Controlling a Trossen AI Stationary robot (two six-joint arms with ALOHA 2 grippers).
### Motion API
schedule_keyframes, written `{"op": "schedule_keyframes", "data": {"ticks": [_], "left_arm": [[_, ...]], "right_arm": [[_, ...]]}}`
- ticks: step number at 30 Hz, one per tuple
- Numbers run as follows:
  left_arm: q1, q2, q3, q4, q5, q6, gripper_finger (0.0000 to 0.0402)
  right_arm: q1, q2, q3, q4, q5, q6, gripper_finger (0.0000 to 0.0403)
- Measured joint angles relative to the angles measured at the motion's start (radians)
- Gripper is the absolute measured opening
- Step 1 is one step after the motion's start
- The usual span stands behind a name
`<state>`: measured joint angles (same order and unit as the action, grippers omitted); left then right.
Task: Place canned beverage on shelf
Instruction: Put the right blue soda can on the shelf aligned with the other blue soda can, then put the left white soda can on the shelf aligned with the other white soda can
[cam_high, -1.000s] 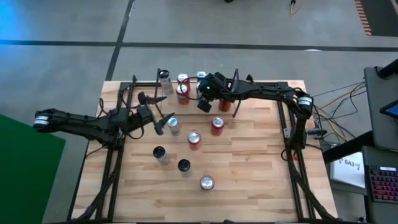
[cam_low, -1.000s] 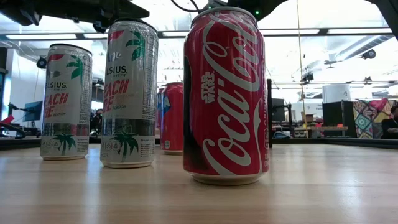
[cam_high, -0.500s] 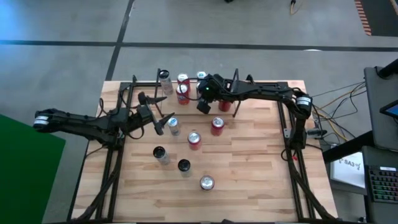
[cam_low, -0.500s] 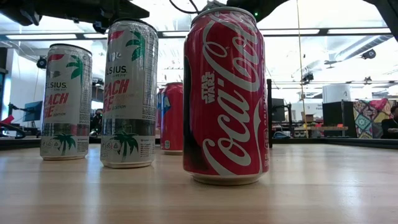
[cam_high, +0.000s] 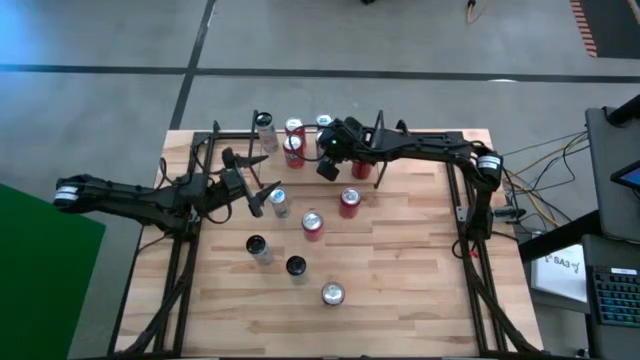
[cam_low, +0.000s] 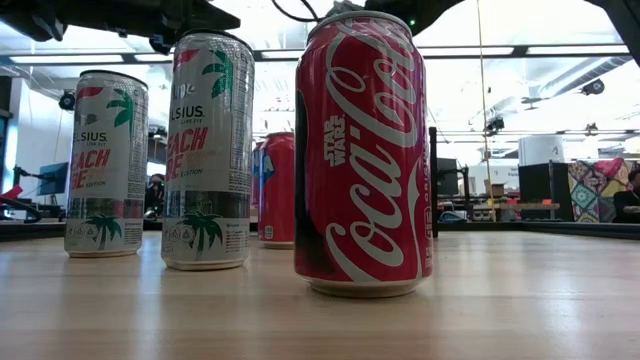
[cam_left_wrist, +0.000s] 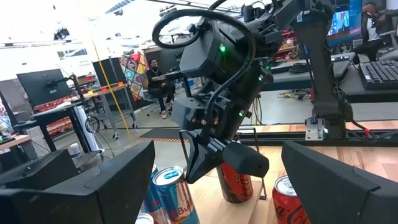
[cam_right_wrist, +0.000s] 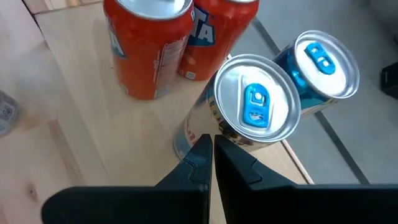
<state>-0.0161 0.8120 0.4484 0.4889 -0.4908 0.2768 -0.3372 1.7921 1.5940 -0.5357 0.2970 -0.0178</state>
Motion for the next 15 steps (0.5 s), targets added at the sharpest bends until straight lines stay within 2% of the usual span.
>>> {"op": "schedule_keyframes", "data": {"ticks": [15], "left_arm": [[-0.022, 0.000, 0.000, 0.000, 0.003, -0.062, 0.0338]], "right_arm": [[0.126, -0.118, 0.000, -0.018, -0.008, -0.004, 0.0009]]}}
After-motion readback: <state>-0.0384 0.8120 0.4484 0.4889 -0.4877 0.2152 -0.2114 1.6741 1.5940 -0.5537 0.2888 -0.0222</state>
